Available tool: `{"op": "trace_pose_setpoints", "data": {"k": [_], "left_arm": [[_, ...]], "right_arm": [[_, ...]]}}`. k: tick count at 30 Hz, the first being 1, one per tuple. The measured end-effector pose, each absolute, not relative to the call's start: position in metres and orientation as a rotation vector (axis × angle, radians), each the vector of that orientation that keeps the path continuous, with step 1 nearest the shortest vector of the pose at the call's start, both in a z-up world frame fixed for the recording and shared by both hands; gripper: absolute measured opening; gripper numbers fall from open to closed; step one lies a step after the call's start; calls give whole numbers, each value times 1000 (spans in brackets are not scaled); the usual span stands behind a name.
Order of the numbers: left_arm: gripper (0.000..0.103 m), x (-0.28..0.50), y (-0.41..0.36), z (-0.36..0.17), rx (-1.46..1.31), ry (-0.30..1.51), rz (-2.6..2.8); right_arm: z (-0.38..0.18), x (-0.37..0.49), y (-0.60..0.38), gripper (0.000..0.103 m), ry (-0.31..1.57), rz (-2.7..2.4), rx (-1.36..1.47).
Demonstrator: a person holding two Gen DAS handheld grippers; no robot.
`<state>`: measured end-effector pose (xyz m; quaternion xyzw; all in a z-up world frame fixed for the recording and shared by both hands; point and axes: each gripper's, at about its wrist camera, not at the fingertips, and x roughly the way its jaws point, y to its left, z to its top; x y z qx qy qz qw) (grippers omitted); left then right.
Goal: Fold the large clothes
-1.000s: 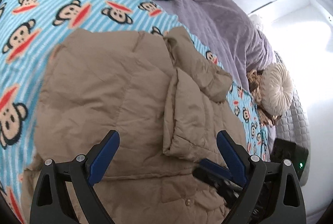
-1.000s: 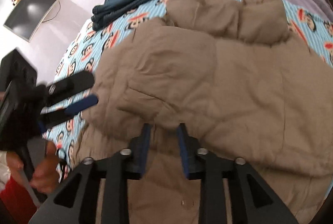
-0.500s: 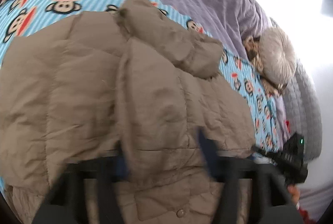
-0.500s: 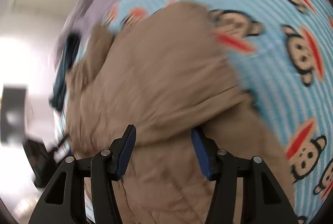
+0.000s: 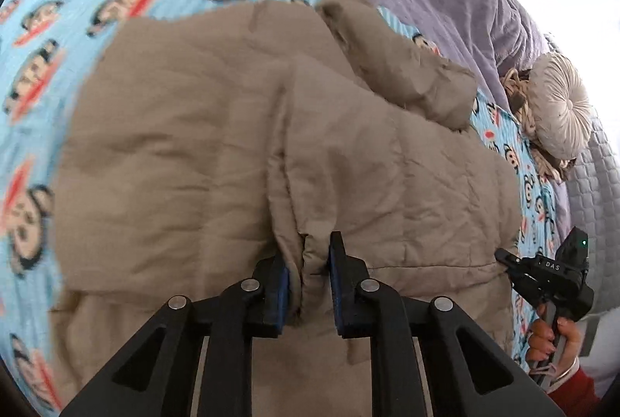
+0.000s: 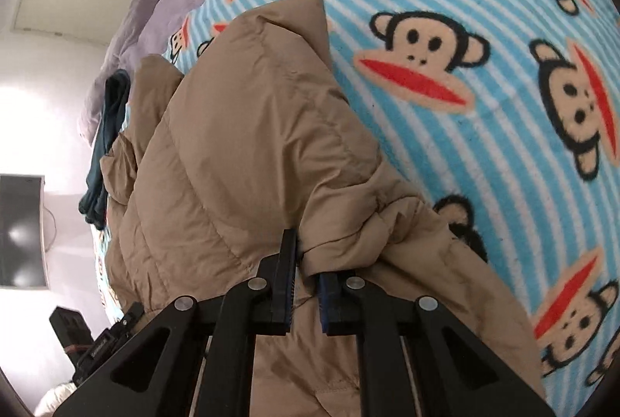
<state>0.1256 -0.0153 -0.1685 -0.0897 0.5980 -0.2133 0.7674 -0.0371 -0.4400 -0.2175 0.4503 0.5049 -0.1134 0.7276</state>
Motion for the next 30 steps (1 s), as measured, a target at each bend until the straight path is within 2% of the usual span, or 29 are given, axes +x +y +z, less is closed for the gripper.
{"op": "trace_pose_setpoints", "data": {"k": [6, 8, 10, 12, 13, 14, 15, 16, 20, 25, 27, 28, 30], "left_arm": [[18, 122, 2, -124, -107, 1210, -440], [18, 125, -10, -116, -87, 1194, -473], [18, 131, -29, -118, -50, 1186, -479], [18, 140, -53, -129, 15, 1191, -420], [18, 145, -61, -137, 44, 1191, -392], [18, 152, -66, -152, 69, 1198, -359], [18, 155, -69, -163, 69, 1219, -337], [18, 160, -67, -174, 50, 1248, -325], [18, 162, -56, -189, -20, 1264, -321], [18, 163, -56, -188, 21, 1270, -320], [18, 162, -57, -188, 25, 1271, -318], [18, 163, -59, -189, 30, 1269, -312], [18, 165, -61, -191, 37, 1264, -306]], "right_arm": [[-214, -40, -441, 11, 1118, -244, 963], [-207, -42, -441, 14, 1127, -248, 931], [-197, -46, -441, 15, 1140, -243, 886], [-182, -46, -437, 21, 1144, -222, 819], [-172, -46, -436, 36, 1135, -201, 781], [-160, -47, -434, 56, 1110, -169, 745], [-147, -50, -433, 63, 1068, -149, 717], [-137, -55, -436, 64, 1028, -150, 693], [-122, -54, -474, 64, 937, -241, 699], [-195, -24, -542, 63, 971, -246, 1107], [-220, -12, -551, 37, 968, -207, 1249], [-227, -4, -551, 13, 960, -164, 1298], [-226, 7, -548, 12, 949, -117, 1270]]}}
